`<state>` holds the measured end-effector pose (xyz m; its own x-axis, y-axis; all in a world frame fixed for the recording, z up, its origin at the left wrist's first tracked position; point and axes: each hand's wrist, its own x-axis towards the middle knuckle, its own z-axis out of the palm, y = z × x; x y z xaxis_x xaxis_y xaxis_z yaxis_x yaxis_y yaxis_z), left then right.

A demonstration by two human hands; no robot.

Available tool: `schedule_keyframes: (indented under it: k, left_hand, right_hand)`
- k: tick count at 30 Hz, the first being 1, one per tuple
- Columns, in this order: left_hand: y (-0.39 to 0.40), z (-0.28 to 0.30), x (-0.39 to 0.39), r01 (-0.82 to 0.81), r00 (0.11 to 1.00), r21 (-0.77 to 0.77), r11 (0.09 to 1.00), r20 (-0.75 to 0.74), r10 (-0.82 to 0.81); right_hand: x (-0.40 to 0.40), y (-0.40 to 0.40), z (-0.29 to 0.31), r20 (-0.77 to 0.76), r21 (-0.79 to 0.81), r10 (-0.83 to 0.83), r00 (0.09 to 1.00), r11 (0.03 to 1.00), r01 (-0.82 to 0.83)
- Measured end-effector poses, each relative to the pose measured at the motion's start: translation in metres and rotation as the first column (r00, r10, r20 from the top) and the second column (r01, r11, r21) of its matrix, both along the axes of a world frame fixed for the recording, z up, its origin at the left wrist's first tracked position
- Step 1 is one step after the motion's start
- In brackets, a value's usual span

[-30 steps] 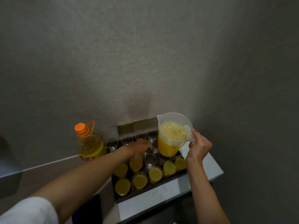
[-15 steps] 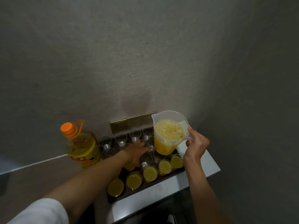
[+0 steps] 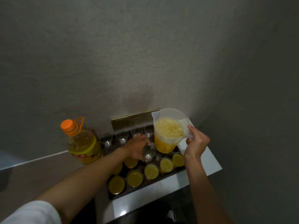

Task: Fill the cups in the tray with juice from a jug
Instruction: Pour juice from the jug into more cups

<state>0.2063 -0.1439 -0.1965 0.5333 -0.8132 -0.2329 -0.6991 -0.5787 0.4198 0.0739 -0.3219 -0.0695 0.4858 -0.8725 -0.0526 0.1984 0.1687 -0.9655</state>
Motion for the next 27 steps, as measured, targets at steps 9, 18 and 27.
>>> schedule_keyframes:
  k: [9,18,27]
  left_hand:
    - [0.024,0.054,-0.008,-0.267,0.957,-0.175,0.948,-0.16,0.24]
    - [0.048,0.074,-0.032,-0.634,0.771,-0.52,0.571,-0.38,0.51]
    - [0.072,0.099,-0.056,-0.737,0.615,-0.65,0.186,-0.529,0.584]
  right_hand:
    - [0.003,0.002,0.012,-0.042,-0.013,0.041,0.998,0.999,-0.041]
    - [0.005,0.02,0.029,-0.039,-0.026,0.074,0.996,0.997,-0.075]
    - [0.006,0.046,0.043,-0.063,-0.054,0.135,0.989,0.989,-0.138]
